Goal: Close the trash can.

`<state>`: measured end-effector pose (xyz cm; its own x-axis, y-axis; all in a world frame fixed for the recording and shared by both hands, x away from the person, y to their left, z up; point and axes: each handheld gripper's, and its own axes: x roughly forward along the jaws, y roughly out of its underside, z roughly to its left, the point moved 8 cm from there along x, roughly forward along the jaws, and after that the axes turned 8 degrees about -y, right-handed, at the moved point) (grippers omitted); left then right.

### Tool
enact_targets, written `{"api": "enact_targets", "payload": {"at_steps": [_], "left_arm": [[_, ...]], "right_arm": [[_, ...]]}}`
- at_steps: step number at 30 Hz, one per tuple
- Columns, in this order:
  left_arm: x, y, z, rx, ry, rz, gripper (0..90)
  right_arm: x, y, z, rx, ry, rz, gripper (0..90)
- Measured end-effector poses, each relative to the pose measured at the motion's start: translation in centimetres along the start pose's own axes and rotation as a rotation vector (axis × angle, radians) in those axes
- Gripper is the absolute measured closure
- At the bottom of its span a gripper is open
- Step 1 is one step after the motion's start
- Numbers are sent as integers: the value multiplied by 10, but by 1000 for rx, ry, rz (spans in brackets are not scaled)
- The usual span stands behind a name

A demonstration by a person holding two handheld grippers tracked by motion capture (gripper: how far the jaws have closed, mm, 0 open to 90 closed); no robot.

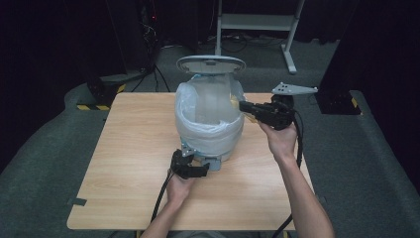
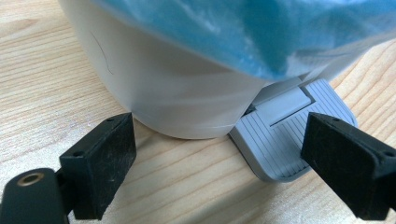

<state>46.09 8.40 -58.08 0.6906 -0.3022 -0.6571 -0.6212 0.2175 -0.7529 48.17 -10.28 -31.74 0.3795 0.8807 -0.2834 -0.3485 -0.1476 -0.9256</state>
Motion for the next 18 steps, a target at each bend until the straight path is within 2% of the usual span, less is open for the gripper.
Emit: {"api": "enact_targets", "payload": {"at_steps": [11, 18], "left_arm": [[0, 0, 0, -1, 0, 0, 103], [0, 0, 0, 0, 0, 0, 103]], "right_arm": [[20, -3, 2, 11, -48, 31, 900], [31, 0, -1, 25, -65, 56, 900]]}}
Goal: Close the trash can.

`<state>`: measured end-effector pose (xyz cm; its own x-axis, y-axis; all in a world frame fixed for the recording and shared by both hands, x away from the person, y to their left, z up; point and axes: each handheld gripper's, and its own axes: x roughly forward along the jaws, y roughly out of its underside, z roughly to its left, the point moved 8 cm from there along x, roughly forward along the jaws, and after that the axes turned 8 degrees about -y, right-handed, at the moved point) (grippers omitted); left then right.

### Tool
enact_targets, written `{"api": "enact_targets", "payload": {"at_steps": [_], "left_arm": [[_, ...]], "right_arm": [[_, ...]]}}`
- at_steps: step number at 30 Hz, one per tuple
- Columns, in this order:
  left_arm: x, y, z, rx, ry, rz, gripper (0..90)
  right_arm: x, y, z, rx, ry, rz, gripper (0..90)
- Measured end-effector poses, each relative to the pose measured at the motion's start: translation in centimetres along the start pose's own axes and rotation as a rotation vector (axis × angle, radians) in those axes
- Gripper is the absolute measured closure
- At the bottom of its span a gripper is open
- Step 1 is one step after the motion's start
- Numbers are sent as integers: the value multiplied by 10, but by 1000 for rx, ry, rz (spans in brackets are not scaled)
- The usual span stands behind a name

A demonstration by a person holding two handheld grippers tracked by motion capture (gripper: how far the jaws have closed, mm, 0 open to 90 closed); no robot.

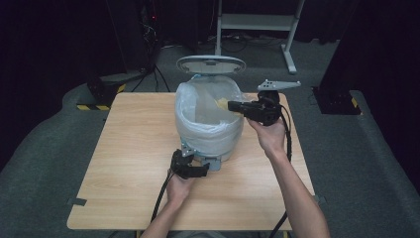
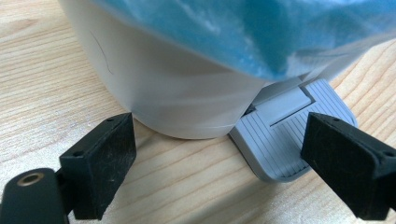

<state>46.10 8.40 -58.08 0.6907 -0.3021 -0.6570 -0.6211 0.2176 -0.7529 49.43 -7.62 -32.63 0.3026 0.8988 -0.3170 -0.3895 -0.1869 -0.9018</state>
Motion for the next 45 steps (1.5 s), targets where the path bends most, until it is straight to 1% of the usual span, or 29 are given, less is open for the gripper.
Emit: {"api": "enact_targets", "payload": {"at_steps": [6, 12, 15, 19, 22, 28, 29, 30, 31, 33, 37, 41, 45], "left_arm": [[0, 0, 0, 0, 0, 0, 103], [0, 0, 0, 0, 0, 0, 103], [0, 0, 0, 0, 0, 0, 103], [0, 0, 0, 0, 0, 0, 103], [0, 0, 0, 0, 0, 0, 103], [0, 0, 0, 0, 1, 0, 103], [0, 0, 0, 0, 0, 0, 103], [0, 1, 1, 12, -4, 6, 103], [0, 1, 1, 13, -4, 6, 103], [0, 1, 1, 12, -5, 6, 103], [0, 1, 1, 12, -5, 6, 103], [0, 1, 1, 12, -4, 6, 103], [0, 1, 1, 13, -5, 6, 103]], "right_arm": [[13, 0, -2, 10, -13, 24, 900], [24, 2, -5, 21, -12, 49, 900], [30, 4, -6, 25, -17, 70, 900], [32, 5, -7, 30, -22, 69, 900], [31, 7, -9, 30, -18, 62, 899], [22, 7, -11, 25, 10, 31, 804], [20, 6, -12, 21, 21, 26, 776], [19, 6, -12, 16, 27, 21, 755], [16, 6, -12, 13, 34, 16, 714], [13, 6, -13, 12, 48, 5, 662], [6, 6, -14, 7, 65, -18, 579], [0, 8, -15, 3, 88, -29, 529], [-6, 8, -15, -6, 108, -51, 498]]}}
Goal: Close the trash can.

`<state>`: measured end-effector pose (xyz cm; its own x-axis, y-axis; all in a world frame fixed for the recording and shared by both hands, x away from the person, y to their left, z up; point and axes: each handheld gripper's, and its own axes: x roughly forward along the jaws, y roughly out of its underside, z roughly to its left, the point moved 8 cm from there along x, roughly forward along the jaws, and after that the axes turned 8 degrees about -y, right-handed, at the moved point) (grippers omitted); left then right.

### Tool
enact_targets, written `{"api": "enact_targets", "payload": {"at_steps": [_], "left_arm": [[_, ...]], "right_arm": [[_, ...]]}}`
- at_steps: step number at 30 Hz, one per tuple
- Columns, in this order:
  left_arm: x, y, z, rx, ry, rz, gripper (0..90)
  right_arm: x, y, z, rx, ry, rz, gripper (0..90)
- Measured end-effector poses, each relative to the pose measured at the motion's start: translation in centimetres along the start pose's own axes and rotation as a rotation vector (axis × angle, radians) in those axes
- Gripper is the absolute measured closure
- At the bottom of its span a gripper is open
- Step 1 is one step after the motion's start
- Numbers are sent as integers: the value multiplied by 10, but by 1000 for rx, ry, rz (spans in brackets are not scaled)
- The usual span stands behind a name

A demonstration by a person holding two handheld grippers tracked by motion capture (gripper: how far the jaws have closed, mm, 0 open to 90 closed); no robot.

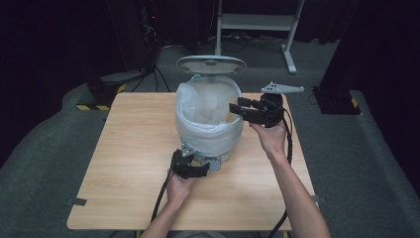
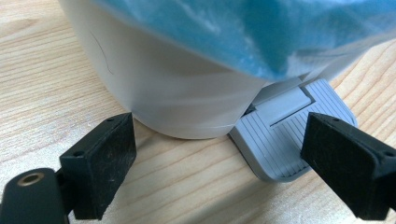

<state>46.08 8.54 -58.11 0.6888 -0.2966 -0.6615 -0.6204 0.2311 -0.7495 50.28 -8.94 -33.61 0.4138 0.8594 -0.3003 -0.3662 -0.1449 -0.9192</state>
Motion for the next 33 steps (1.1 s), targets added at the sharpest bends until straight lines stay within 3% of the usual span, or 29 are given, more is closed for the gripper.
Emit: {"api": "enact_targets", "payload": {"at_steps": [33], "left_arm": [[0, 0, 0, 1, 0, 1, 103]], "right_arm": [[-36, 20, -6, -8, 92, -50, 503]]}}
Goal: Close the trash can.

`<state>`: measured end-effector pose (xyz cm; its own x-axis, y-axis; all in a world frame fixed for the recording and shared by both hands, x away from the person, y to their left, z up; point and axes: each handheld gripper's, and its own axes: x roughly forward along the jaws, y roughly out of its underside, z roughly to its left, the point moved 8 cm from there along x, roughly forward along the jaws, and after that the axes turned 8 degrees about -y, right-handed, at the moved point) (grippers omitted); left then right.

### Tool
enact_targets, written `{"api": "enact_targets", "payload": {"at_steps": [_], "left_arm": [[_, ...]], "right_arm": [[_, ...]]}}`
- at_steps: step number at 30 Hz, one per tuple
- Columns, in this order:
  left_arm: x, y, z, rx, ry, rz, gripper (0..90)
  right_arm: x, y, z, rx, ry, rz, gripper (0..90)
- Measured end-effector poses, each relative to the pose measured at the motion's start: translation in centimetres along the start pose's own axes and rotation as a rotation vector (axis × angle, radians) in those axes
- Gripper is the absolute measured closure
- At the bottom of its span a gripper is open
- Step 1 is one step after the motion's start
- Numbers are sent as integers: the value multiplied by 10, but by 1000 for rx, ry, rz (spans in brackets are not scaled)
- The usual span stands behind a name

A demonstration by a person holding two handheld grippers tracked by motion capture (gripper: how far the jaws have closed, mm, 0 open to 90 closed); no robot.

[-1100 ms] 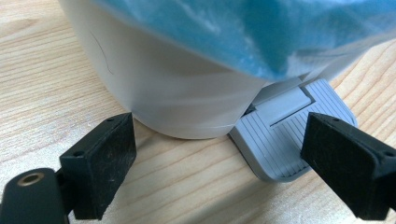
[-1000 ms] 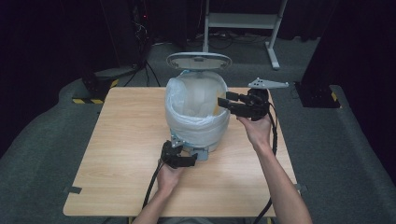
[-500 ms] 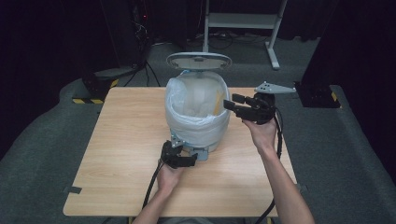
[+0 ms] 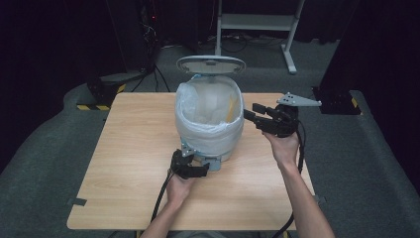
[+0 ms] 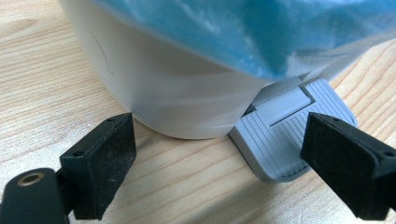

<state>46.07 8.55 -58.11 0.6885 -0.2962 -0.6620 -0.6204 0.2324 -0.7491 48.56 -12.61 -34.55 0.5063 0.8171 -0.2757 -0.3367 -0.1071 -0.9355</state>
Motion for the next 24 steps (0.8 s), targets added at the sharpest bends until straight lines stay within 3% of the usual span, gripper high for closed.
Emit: {"api": "enact_targets", "payload": {"at_steps": [24], "left_arm": [[0, 0, 0, 0, -1, 0, 103]], "right_arm": [[-16, 19, 0, 5, 20, -26, 500]]}}
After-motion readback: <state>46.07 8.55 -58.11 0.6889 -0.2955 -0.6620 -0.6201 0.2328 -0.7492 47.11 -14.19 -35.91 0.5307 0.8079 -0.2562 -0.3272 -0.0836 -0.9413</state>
